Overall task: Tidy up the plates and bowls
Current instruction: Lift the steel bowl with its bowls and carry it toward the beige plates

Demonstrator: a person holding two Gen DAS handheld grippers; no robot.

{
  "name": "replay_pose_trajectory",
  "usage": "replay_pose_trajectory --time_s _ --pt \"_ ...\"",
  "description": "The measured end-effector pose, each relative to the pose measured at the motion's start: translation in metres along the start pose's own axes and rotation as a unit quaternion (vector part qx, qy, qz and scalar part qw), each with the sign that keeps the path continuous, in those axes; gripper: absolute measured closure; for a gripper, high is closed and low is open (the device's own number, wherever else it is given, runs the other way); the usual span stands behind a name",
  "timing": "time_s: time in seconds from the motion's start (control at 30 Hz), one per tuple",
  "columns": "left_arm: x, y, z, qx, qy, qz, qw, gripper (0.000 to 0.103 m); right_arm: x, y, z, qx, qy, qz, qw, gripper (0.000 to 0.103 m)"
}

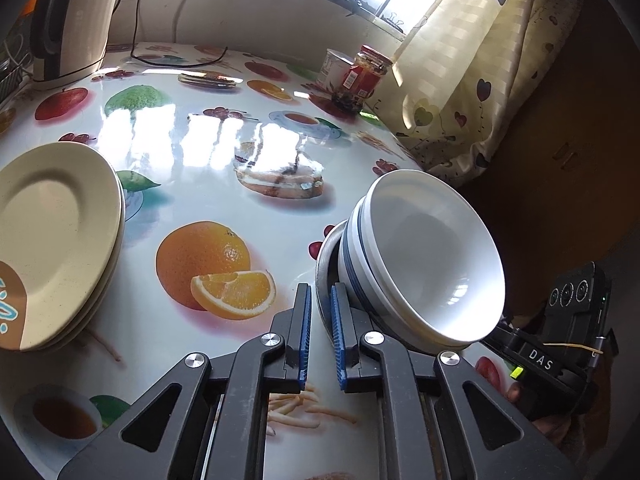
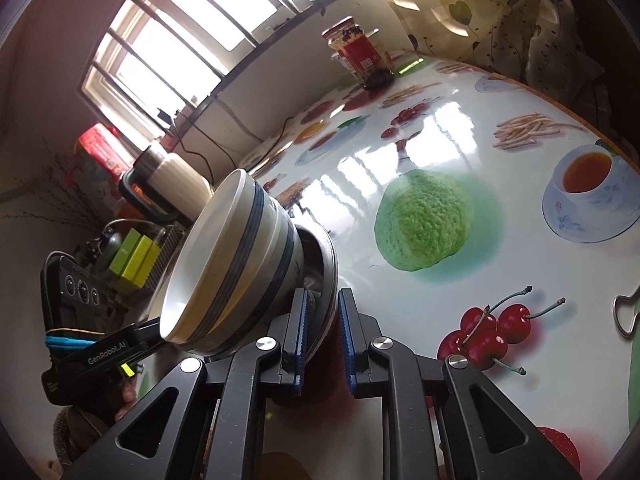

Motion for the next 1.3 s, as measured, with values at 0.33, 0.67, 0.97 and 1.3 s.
replay_pose_trajectory --time_s 0.33,0.67,0.97,1.3 --pt "0.001 0.002 0.000 -0.022 0.005 -0.019 0.9996 0.096 -0.001 -0.001 -0.002 0.002 0.000 0.000 1.000 0.088" --pt "0.005 0.016 0.001 -0.073 0.022 -0.046 0.9961 0.082 -0.002 -0.002 -0.002 0.002 -0.001 -0.003 1.000 0.088" --pt "0.015 0.015 -0.006 -0.101 0.040 -0.081 0.9908 0.085 -0.003 -0.001 -0.003 0.004 -0.002 -0.006 1.000 0.088" --pt "0.012 0.016 -0.007 -0.108 0.036 -0.084 0.9900 0.085 -0.003 -0.001 -0.003 0.001 -0.003 -0.007 1.000 0.088"
Point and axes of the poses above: each gripper's, at about its wrist camera, not at the fingertips, and x roughly the way its jaws point, y to its left, z to its top, the point moved 6 cm from there along x, roughly the way its jaws point, and after that the axes turned 3 degrees about x, right-handed, at the moved point
